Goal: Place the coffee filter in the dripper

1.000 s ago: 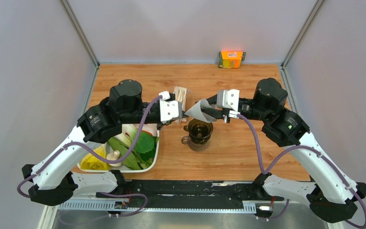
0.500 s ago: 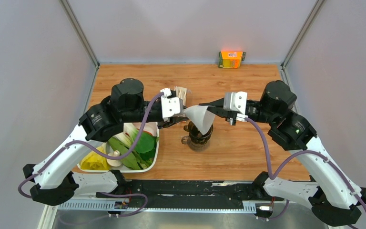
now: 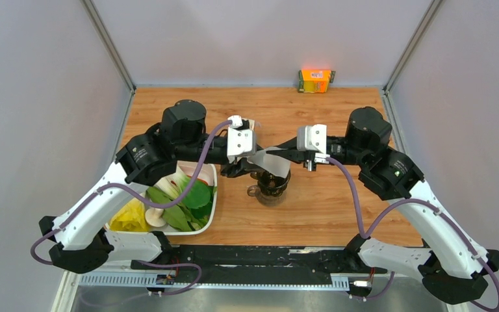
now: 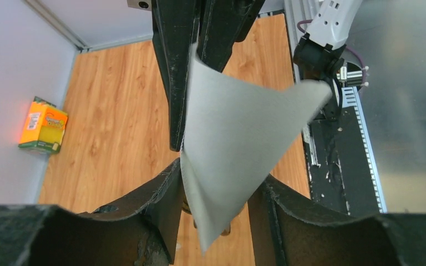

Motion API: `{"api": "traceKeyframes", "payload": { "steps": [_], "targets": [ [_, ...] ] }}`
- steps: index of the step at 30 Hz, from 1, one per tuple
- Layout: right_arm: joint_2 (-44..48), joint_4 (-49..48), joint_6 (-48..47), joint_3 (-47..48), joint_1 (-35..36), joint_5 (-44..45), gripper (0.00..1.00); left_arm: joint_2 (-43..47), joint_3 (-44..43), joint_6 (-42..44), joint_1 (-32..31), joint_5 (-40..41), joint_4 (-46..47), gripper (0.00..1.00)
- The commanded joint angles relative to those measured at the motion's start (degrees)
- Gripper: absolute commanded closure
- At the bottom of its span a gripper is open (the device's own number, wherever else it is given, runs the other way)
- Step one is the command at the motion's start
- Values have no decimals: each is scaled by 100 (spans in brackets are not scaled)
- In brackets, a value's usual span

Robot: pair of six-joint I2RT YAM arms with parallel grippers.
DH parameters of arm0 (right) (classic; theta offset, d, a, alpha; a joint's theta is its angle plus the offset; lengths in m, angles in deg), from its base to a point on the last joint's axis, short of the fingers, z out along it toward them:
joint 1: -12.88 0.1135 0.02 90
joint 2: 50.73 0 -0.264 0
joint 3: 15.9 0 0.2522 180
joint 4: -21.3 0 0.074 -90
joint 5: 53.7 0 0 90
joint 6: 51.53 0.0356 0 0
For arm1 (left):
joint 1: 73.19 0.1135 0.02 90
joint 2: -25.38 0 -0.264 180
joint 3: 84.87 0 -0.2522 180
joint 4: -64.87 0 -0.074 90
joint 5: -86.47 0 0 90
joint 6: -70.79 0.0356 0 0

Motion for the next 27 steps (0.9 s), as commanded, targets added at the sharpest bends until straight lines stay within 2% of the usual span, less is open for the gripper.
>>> {"api": "traceKeyframes", "payload": {
  "steps": [1,5,7,10,11,13,14,15,17,19,22,27],
  "targets": [
    [-12,-17,30,254,17,-316,100,-47,-136,172,-34,-302,-201,50],
    [-15,-10,88,285,11,-374,100,-47,-67,236,-43,-268,-213,66],
    [-9,-1,114,286,15,-394,100,-20,-9,239,-37,-164,-160,79],
    [21,41,193,285,16,-352,100,102,104,174,-41,13,-31,90],
    [29,57,231,288,9,-308,97,177,177,157,-39,28,55,94],
    [25,108,316,314,7,-136,83,290,287,114,-37,68,172,99],
    [16,146,362,365,-9,-33,66,329,328,107,-41,85,198,99],
    [-9,191,434,447,-41,78,54,396,402,93,-38,108,261,100],
    [-73,344,557,667,-240,143,38,491,511,53,-26,174,335,100],
    [-137,523,620,960,-522,82,30,589,636,-8,62,97,443,100],
    [-190,873,775,1302,-892,-131,18,729,813,-313,443,-435,730,100],
    [-107,1077,1171,1229,-994,-543,3,968,1205,-997,1038,-1173,1696,100]
  ]
}}
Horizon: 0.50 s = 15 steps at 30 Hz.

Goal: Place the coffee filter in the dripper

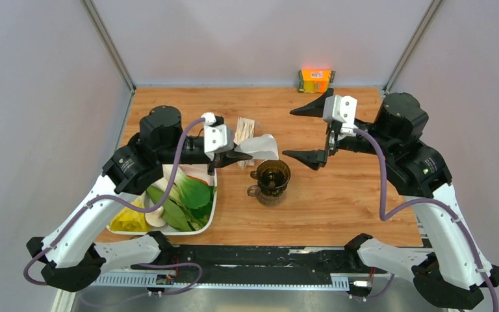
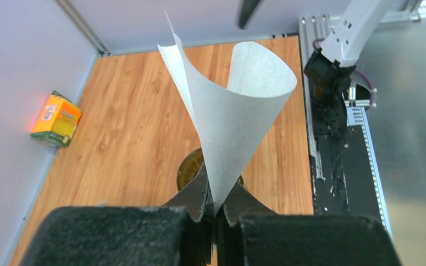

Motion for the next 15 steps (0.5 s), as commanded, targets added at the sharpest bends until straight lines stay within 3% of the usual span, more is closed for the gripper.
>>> {"api": "traceKeyframes", "payload": {
  "steps": [1,9,15],
  "targets": [
    [32,316,548,35,-28,-611,0,204,247,-766,425,-826,1237,100],
    [-366,-391,1252,-187,-13,-1226,4,73,237,-1559,534,-1446,2030,100],
    [-445,-994,1683,-335,111,-1317,20,-10,269,-1662,534,-1408,2118,100]
  ]
}}
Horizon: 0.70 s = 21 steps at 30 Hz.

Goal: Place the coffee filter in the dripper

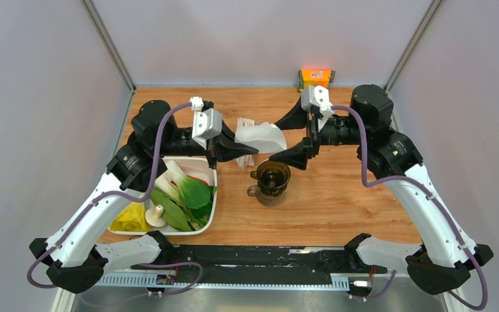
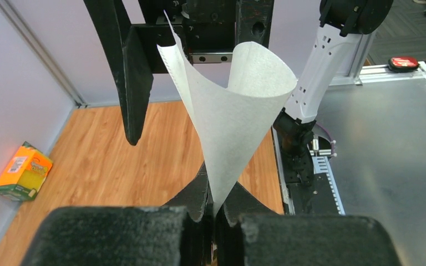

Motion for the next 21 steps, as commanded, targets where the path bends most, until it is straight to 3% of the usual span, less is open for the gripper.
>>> {"api": "traceKeyframes", "payload": {
  "steps": [1,5,13,18,20,21],
  "targets": [
    [43,-796,563,-8,104,-333,21,-58,-36,-241,20,-169,367,100],
    [69,-980,656,-102,160,-397,23,-39,12,-234,21,-88,408,100],
    [-8,-1017,590,-131,181,-278,70,-96,-26,-353,18,-94,395,100],
    [180,-983,443,-261,175,-70,99,-87,-229,-240,25,353,-61,97],
    [252,-928,389,-332,162,-20,100,-80,-370,-245,57,458,-283,92],
    [278,-904,376,-369,164,5,100,-69,-445,-302,72,442,-340,84]
  ]
}}
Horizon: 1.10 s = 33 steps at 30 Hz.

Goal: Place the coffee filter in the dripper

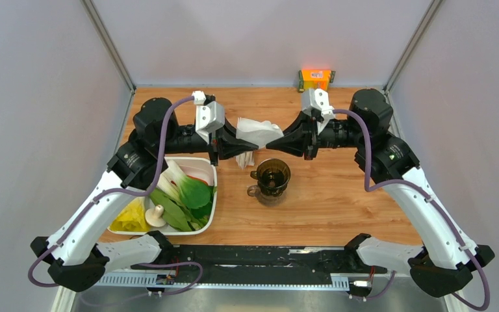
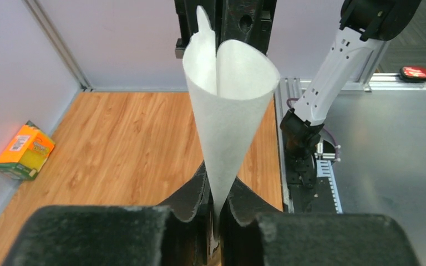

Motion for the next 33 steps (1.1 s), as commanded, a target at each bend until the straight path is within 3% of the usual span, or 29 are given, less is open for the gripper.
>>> {"api": "traceKeyframes", "payload": {
  "steps": [1,3,5,10,12,15,17,21,23,24,26,33],
  "targets": [
    [257,-94,-142,-117,7,133,100,48,-418,-94,74,155,-355,80],
    [260,-61,-183,-183,7,100,100,77,-468,-253,79,82,-245,66],
    [239,-32,-193,-195,6,51,100,105,-500,-430,80,15,-120,60],
    [211,106,-337,-228,6,19,100,88,-697,-621,80,64,-29,59],
    [210,182,-434,-250,6,30,100,71,-755,-627,80,31,-25,65],
    [205,294,-534,-257,2,60,100,54,-805,-646,78,-21,-39,88],
    [191,368,-605,-235,6,63,100,48,-820,-652,80,-92,-68,97],
    [182,489,-749,-188,2,108,100,39,-806,-667,79,-308,-104,100],
    [175,540,-797,-152,7,126,100,18,-845,-628,80,-221,-243,86],
    [173,556,-814,-131,6,114,100,-6,-873,-584,78,-172,-452,71],
    [195,582,-852,-125,-2,51,100,-10,-921,-389,77,-21,-755,56],
    [230,824,-1433,-31,4,-332,100,101,-444,741,76,-117,-1459,41]
  ]
}}
